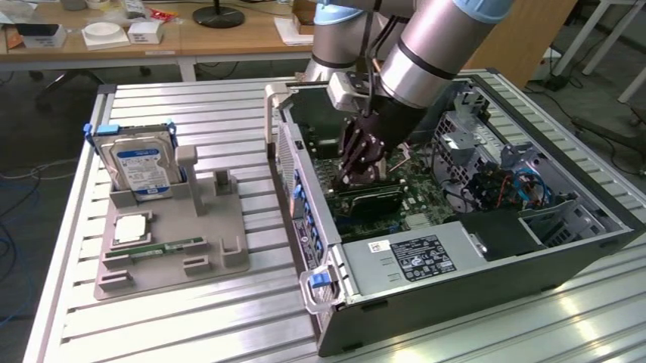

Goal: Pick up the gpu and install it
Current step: 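Press down on the gpu until it lock into place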

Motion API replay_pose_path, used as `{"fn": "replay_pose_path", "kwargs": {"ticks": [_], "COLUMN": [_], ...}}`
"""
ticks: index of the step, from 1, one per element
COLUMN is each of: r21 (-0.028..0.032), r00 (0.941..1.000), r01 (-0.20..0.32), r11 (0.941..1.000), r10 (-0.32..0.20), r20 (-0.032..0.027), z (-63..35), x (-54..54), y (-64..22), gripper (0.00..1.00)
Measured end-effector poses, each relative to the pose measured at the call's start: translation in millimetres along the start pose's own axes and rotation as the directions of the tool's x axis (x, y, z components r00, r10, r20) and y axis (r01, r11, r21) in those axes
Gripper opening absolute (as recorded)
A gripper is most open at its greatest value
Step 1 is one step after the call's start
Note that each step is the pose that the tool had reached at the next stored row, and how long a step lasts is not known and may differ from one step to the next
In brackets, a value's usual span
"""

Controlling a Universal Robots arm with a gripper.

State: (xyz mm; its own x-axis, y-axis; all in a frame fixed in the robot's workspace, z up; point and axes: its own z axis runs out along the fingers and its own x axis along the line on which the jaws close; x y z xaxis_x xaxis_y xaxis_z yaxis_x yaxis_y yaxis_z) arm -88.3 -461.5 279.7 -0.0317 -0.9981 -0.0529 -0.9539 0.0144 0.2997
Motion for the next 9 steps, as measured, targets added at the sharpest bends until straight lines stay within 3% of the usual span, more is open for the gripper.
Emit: {"fn": "replay_pose_path", "kwargs": {"ticks": [9], "r21": [0.0001], "r00": [1.0000], "r01": [0.000], "r11": [1.0000], "r10": [0.000], "r20": [0.0000], "z": [0.0], "x": [0.0], "y": [0.0], "gripper": [0.10]}}
